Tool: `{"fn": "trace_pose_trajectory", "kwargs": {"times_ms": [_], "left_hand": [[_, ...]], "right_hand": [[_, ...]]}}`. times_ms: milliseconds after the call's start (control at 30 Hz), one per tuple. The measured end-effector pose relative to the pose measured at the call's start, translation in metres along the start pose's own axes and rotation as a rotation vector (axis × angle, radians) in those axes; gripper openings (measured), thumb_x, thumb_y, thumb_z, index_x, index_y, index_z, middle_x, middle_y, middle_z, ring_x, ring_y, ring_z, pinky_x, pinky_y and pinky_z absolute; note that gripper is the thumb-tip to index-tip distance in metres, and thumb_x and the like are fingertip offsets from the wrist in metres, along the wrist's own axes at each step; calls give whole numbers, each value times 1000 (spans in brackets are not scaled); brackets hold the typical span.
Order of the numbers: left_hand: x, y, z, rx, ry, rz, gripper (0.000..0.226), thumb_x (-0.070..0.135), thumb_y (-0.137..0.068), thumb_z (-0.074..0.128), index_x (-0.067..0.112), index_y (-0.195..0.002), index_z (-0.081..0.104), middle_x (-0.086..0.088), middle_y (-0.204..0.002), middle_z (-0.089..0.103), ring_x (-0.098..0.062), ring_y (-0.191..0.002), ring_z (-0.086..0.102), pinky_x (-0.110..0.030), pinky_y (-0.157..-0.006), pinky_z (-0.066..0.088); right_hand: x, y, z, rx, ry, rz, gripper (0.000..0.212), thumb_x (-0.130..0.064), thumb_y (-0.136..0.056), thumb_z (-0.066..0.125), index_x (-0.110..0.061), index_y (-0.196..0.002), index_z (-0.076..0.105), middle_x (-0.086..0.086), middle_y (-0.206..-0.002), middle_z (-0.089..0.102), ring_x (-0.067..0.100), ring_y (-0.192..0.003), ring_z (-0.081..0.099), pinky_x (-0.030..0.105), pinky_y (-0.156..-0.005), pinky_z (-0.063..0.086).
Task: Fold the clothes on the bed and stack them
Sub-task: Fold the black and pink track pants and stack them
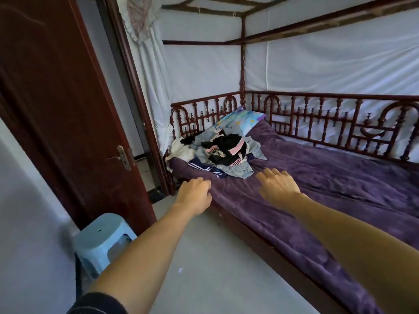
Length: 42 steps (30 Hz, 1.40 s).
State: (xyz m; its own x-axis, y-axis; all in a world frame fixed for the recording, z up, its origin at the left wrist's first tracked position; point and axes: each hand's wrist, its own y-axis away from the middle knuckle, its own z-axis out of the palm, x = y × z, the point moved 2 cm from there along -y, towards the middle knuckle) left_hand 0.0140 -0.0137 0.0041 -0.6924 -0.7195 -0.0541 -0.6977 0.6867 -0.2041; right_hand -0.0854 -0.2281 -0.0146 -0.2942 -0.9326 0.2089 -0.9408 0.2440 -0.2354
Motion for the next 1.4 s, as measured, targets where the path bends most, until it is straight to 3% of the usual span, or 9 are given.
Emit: {"fn": "trace_pose_trajectory", "kwargs": {"times_ms": [267,533,767,900,1067,1167,1233,1400], "left_hand": [[-60,-104,36,-16,18,-85,27,28,-93,50,17,-116,60,-5,-119,59,-28,-108,58,-38,-88,44],[-139,-249,99,-23,72,-59,25,27,-92,50,16,-112,61,-6,-115,60,-28,-105,58,-37,-85,44],[-203,-403,119,-3,117,29,20,24,-91,49,14,-102,62,-6,-109,61,-27,-97,59,-34,-72,41],[-213,-472,150,-64,164,79,19,25,-91,50,16,-100,63,-6,-105,62,-27,-95,60,-34,-75,44],[-226,-569,206,-102,191,134,12,20,-89,49,13,-81,55,-6,-90,60,-27,-85,59,-37,-70,45],[-231,-627,239,-131,194,141,17,20,-89,50,9,-93,62,-8,-96,62,-29,-87,60,-36,-71,46],[-235,-664,259,-166,190,155,20,22,-90,50,9,-99,63,-9,-100,63,-28,-91,60,-36,-75,45],[-253,-744,308,-216,211,198,19,23,-90,49,11,-93,63,-8,-97,63,-27,-90,60,-36,-73,46]], "right_hand": [[1,-135,42,15,-26,-61,34,-26,-95,43,-15,-127,48,8,-124,54,27,-116,50,38,-90,41],[-5,-293,111,-25,-41,-71,33,-27,-94,45,-16,-125,50,7,-122,55,28,-114,52,40,-90,44],[-1,-437,134,-8,-53,2,41,-33,-96,44,-16,-133,45,6,-125,54,26,-115,52,37,-86,44],[17,-497,168,-43,-48,21,39,-34,-97,42,-17,-132,46,4,-125,54,25,-114,52,38,-88,43],[43,-577,234,-72,-70,41,35,-35,-96,46,-18,-125,52,4,-117,58,25,-107,57,37,-82,45],[60,-624,278,-102,-118,77,31,-31,-91,52,-14,-117,59,6,-105,61,27,-95,60,36,-75,48],[70,-655,307,-141,-141,84,33,-29,-92,50,-13,-120,55,7,-107,59,27,-97,58,35,-74,44],[84,-724,362,-247,-179,100,34,-31,-94,45,-15,-124,48,6,-118,54,26,-108,53,37,-85,42]]}}
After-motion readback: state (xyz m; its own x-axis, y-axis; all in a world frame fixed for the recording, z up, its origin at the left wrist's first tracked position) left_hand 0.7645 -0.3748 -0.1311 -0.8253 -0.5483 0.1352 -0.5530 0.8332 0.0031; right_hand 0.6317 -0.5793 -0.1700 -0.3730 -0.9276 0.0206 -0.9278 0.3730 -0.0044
